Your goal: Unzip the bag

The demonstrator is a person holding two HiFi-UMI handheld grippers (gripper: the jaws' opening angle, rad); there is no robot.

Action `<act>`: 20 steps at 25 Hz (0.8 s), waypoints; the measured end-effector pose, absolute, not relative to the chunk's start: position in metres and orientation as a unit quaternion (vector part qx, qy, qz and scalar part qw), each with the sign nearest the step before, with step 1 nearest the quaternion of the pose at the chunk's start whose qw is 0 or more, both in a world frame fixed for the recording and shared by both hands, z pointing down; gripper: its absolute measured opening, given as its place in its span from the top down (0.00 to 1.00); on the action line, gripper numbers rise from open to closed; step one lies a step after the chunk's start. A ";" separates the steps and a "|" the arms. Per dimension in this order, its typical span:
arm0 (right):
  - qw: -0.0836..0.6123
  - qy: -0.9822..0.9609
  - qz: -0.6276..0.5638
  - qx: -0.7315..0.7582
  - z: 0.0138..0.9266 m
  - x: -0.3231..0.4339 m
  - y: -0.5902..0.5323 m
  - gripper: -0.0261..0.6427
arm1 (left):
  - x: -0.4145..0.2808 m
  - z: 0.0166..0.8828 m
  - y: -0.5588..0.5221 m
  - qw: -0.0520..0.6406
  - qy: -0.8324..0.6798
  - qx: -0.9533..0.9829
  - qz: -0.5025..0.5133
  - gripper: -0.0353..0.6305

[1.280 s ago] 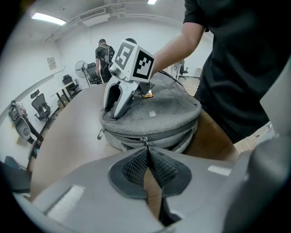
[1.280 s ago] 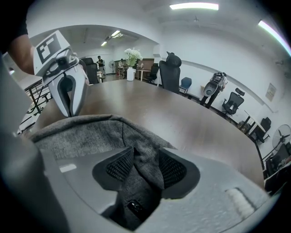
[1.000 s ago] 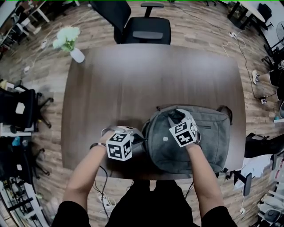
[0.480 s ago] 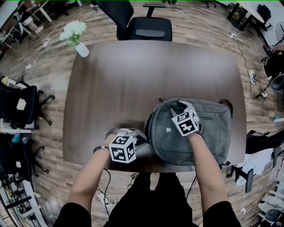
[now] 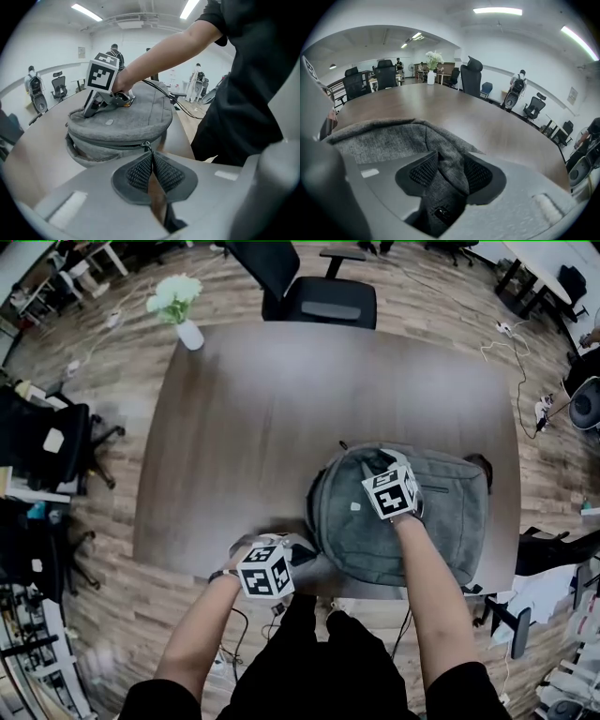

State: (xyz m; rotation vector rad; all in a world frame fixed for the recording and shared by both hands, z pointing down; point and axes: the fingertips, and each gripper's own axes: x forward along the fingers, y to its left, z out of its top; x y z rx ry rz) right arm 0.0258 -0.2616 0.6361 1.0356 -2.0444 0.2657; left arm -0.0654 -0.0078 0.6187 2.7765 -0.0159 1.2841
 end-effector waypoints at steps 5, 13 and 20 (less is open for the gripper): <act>0.404 -0.811 0.103 0.411 0.636 0.026 -0.262 0.71 | -0.055 0.620 0.010 0.060 -0.032 0.908 0.412 0.91; 0.394 -0.815 0.101 0.413 0.635 0.024 -0.263 0.71 | -0.009 0.627 0.046 0.100 -0.049 0.923 0.369 0.91; 0.394 -0.820 0.090 0.405 0.633 0.020 -0.260 0.71 | 0.010 0.627 0.052 0.161 -0.135 0.922 0.326 0.91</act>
